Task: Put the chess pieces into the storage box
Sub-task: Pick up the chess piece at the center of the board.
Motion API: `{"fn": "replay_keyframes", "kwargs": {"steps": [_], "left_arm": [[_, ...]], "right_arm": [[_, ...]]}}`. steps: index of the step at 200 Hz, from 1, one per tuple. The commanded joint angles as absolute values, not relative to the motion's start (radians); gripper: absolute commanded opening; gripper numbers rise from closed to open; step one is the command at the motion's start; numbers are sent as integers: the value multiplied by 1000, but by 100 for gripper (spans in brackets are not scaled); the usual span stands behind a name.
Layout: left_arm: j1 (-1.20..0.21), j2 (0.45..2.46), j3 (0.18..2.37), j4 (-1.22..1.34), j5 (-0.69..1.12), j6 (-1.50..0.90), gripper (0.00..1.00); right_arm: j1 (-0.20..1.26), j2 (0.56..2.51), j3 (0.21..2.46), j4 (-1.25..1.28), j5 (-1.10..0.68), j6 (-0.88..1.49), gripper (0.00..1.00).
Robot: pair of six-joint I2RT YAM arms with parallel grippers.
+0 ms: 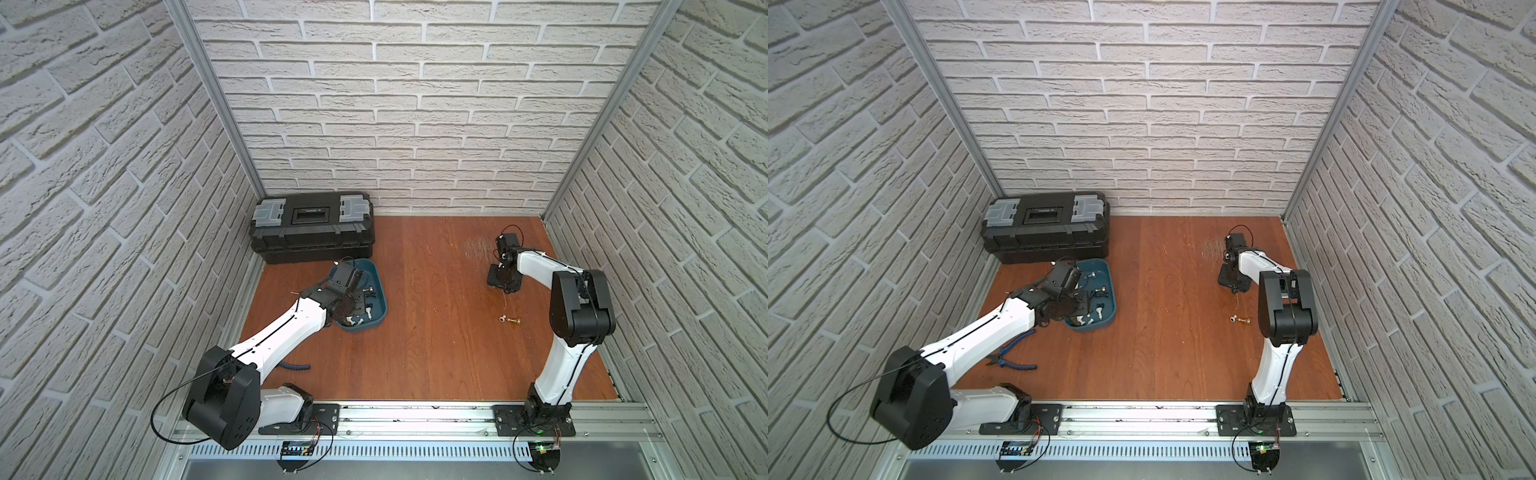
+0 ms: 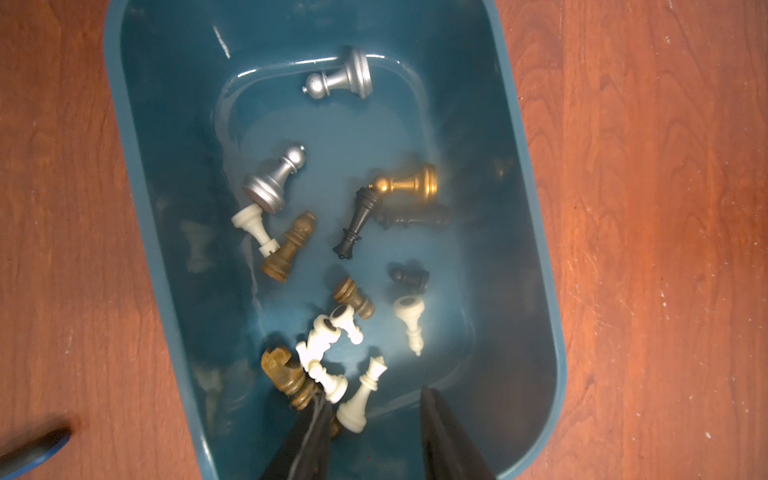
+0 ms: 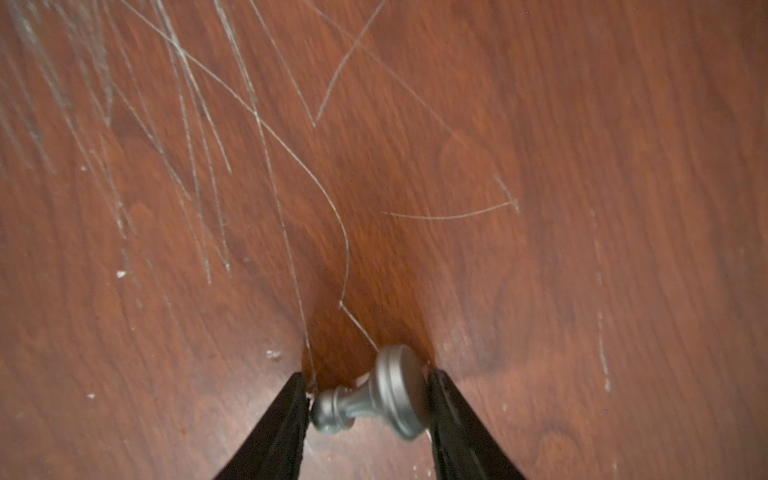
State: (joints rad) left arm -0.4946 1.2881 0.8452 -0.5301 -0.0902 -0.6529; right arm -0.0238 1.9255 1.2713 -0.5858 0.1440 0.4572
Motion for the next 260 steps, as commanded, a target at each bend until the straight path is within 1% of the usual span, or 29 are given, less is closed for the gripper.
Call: {"fn": "replay_keyframes", "kwargs": {"steps": [1,15,32,38,87,171,184,214,260], "left_arm": [[-500,1292,838,-528,-105,-664,41],[-500,1288,838,-530,-104,-666,41],[-500,1284,833,-530,-105,-667,41],[-501,1282,830,-531,-104,-666,41],[-501,1269,820,-530,-109,-672,41],[-502,1248,810,-531,-114,-678,41],[-502,1249,809,-532,-112,-680,41],[-503,1245,813,-535,-112,-679,41],[-505,1217,803,-541,-115,-687,41]], "right_arm": [[-31,1948,1282,-563,113,486,48],[-34,1961,1295,-568,107,486,46],[-36,1971,1320,-585,98,486,46],[-36,2004,1325,-587,96,487,46],[-41,2027,1347,-590,84,493,45],[-40,1985,1319,-594,90,454,42],[-41,1955,1310,-589,96,446,40],[-41,1967,1310,-592,85,433,34],[-40,1951,1304,-583,57,431,28]]}}
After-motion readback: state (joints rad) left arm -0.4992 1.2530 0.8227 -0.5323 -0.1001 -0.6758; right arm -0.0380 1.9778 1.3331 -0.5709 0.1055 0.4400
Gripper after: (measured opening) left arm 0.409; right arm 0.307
